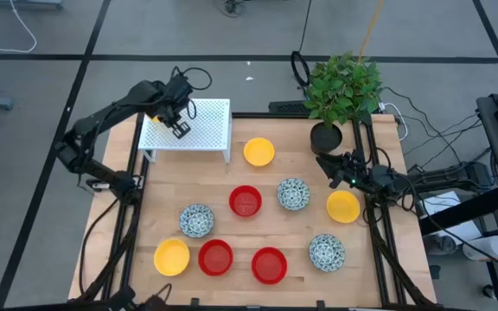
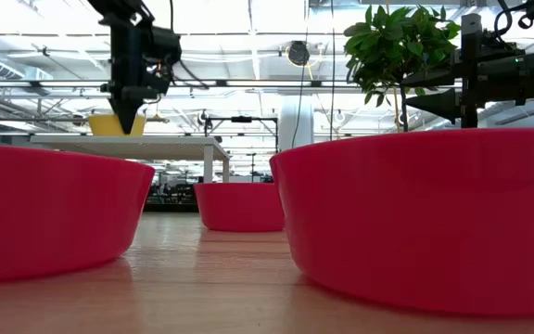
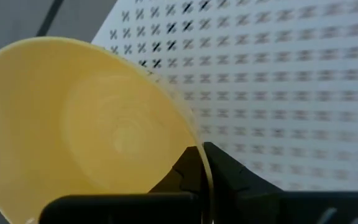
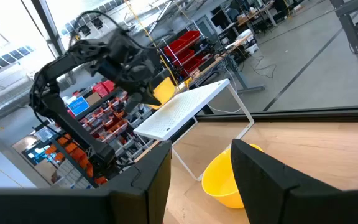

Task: Pick & Place Mini bowls
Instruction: Put the yellow bowl on the shelf, then stack the yellow bowl on top of the yellow bowl on the shelf

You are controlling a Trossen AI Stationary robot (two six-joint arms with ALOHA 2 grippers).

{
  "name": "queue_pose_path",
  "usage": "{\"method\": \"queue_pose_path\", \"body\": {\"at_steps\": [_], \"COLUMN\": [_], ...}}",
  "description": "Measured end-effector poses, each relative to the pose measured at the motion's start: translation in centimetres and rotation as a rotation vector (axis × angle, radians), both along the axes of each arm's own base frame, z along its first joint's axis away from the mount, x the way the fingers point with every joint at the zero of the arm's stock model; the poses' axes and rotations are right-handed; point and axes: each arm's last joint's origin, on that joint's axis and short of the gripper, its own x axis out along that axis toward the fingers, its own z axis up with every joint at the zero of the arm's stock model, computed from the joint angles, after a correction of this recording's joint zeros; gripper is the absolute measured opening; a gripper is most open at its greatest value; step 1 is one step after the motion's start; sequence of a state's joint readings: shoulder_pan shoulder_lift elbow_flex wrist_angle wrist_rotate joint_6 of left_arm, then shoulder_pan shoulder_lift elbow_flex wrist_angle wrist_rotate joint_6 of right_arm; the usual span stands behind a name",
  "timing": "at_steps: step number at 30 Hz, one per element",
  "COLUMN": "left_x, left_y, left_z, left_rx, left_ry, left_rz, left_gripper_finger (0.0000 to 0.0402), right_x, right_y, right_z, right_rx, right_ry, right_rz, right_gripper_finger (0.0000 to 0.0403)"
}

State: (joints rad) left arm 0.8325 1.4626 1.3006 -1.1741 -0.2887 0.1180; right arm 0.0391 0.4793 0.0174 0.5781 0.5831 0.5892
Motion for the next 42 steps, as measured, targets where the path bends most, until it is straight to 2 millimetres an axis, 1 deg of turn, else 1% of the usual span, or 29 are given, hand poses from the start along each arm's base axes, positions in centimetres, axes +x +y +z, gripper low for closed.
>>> {"method": "queue_pose_path", "body": {"at_steps": [3,7,12,15,18,22,25,29,32,34,36,38,40,42], "left_x": [-0.2,-0.4,-0.4,-0.5,-0.5,-0.7,-1.2,-1.8,-2.2,-2.3,-2.3,-2.0,-1.4,-0.4], "left_y": [1.0,1.8,1.9,1.9,1.7,1.1,0.5,-0.8,-2.5,-3.7,-5.2,-6.7,-8.2,-9.8], "left_z": [-0.9,-1.6,-1.6,-1.5,-1.2,-0.5,0.5,2.1,3.7,4.6,5.5,6.4,7.0,7.6], "left_rx": [-0.027,-0.047,-0.040,-0.024,-0.018,0.005,0.046,0.102,0.152,0.171,0.168,0.128,0.060,-0.014], "left_ry": [0.027,0.045,0.045,0.046,0.044,0.030,0.019,-0.026,-0.079,-0.135,-0.234,-0.377,-0.525,-0.643], "left_rz": [0.023,0.036,0.057,0.076,0.070,0.058,0.062,0.053,0.026,0.001,-0.026,-0.037,-0.048,-0.096], "left_gripper_finger": [0.0019,0.0036,0.0041,0.0055,0.0081,0.0130,0.0168,0.0205,0.0218,0.0219,0.0218,0.0213,0.0208,0.0201], "right_x": [0.0,0.0,0.0,0.0,0.0,0.0,0.0,0.0,0.0,0.0,0.0,0.0,0.0,0.0], "right_y": [0.0,0.0,0.0,0.0,0.0,0.0,0.0,0.0,0.0,0.0,0.0,0.0,0.0,0.0], "right_z": [0.0,0.0,0.0,0.0,0.0,0.0,0.0,0.0,0.0,0.0,0.0,0.0,0.0,0.0], "right_rx": [0.000,0.000,0.000,-0.001,-0.002,-0.004,-0.005,-0.005,-0.005,-0.005,-0.006,-0.006,-0.006,-0.008], "right_ry": [0.000,-0.001,0.000,0.000,0.001,0.003,0.004,0.004,0.003,0.003,0.003,0.004,0.004,0.005], "right_rz": [-0.001,-0.001,-0.001,-0.001,-0.001,-0.001,-0.001,-0.001,-0.001,-0.001,-0.002,-0.001,-0.002,-0.002], "right_gripper_finger": [0.0155,0.0155,0.0155,0.0155,0.0155,0.0155,0.0155,0.0155,0.0155,0.0155,0.0155,0.0155,0.0155,0.0155]}}
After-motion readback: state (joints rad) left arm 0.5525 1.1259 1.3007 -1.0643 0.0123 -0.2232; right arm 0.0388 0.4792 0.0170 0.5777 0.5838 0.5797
